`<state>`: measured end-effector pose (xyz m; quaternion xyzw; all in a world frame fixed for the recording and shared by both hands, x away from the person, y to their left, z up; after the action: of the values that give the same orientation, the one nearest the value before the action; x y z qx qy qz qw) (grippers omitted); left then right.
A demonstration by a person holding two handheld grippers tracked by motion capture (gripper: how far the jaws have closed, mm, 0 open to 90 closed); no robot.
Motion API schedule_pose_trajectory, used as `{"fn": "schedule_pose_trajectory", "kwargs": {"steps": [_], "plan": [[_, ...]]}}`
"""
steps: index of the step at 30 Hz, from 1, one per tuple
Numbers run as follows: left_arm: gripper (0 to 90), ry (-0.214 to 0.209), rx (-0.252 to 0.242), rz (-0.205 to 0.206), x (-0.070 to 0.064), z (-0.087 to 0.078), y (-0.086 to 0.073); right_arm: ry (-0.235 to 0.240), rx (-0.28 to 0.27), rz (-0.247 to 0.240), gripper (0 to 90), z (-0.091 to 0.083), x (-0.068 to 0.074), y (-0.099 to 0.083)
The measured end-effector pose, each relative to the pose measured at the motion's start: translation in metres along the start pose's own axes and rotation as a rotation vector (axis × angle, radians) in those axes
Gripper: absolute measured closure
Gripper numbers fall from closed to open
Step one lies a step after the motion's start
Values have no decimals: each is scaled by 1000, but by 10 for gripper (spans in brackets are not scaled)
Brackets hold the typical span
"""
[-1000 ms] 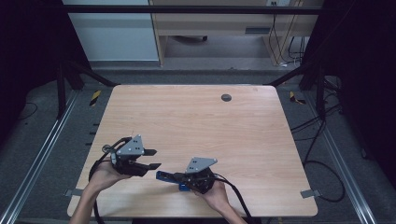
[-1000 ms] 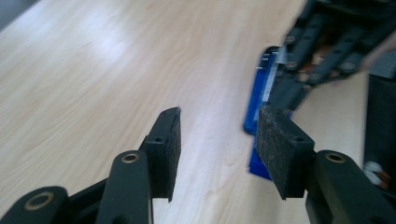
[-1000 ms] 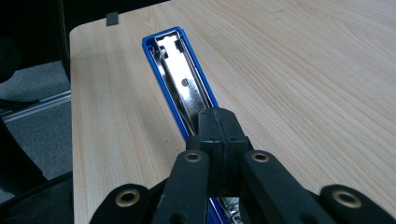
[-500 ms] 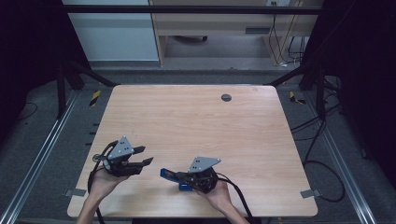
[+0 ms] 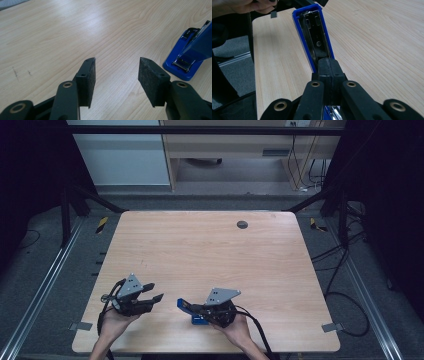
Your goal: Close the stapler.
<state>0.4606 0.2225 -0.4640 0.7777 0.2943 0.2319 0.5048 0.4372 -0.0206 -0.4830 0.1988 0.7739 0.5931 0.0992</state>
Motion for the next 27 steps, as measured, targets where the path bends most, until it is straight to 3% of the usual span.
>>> {"fn": "schedule_pose_trajectory", "kwargs": {"steps": [17, 27], "plan": [[473, -7, 18, 11, -8, 5, -7, -19, -11, 11, 900, -20, -8, -1], [460, -1, 29, -2, -7, 6, -10, -25, -11, 22, 900, -25, -9, -4]]}}
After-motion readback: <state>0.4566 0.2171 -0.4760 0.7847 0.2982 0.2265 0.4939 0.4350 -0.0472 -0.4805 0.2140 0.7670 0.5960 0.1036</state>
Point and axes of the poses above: each handheld gripper's, and its own axes: z roughly forward along the jaws, y roughly out of its top, x roughly to its left, the point moved 4 cm from there along z, roughly forward along the jaws, and after that the axes turned 13 degrees about -x, right-handed, at the moved point
